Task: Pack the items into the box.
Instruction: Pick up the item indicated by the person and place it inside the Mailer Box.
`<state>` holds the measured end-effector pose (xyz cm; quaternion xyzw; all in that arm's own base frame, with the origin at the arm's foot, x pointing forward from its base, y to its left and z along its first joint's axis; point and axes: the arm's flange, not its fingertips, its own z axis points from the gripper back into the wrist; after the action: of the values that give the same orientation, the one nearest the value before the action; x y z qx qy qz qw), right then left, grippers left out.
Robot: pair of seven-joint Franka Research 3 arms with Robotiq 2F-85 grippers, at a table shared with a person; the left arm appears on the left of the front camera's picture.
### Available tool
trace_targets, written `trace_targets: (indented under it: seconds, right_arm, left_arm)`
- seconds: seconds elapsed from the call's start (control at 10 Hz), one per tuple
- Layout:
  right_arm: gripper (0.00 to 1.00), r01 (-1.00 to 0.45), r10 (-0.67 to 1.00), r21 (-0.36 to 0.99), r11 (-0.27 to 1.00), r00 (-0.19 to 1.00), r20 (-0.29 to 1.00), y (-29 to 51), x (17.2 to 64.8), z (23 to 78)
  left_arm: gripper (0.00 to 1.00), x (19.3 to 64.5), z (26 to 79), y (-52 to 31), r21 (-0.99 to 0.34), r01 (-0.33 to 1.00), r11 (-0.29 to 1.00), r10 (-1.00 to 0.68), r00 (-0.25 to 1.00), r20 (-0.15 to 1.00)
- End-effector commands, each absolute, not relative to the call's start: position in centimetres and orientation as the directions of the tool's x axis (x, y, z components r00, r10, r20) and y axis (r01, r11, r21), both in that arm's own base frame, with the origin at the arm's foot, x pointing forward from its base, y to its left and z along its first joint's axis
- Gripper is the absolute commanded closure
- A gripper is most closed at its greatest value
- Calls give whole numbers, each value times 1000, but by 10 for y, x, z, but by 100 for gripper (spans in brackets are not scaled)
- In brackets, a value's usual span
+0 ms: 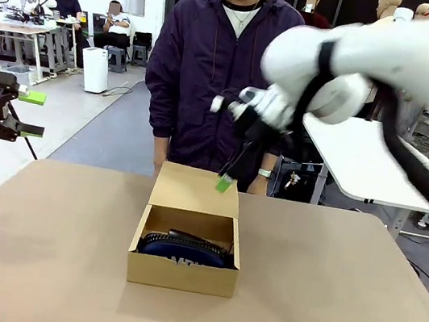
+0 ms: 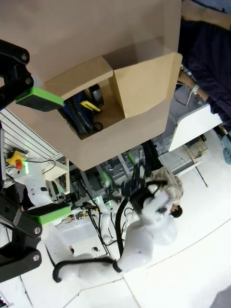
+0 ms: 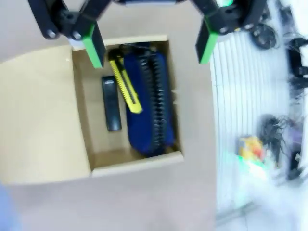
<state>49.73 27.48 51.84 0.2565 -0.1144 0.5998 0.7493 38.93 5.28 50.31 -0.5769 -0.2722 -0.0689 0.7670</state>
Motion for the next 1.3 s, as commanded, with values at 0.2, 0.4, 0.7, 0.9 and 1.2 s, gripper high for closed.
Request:
trace_targets:
  seconds: [0.2, 0.4, 0.7, 0.9, 1.2]
  right_arm:
    - [0, -702, 401, 451, 551, 697, 594, 161, 385, 560]
    - [0, -590, 105, 583, 558, 748, 655, 98, 340, 552]
    - [0, -492, -211, 706, 510, 724, 657, 24, 295, 506]
    - [0, -538, -205, 687, 489, 695, 689, 12, 306, 489]
    - [0, -455, -211, 732, 507, 758, 617, 6, 324, 538]
  left_arm:
    - [0, 387, 505, 55, -847, 421, 324, 196, 846, 496]
    - [0, 387, 505, 55, -847, 421, 324, 196, 846, 496]
    - [0, 387, 505, 55, -847, 421, 324, 196, 846, 496]
    - [0, 387, 505, 55, -847, 421, 324, 196, 846, 496]
    - [0, 387, 505, 55, -847, 421, 324, 196, 846, 496]
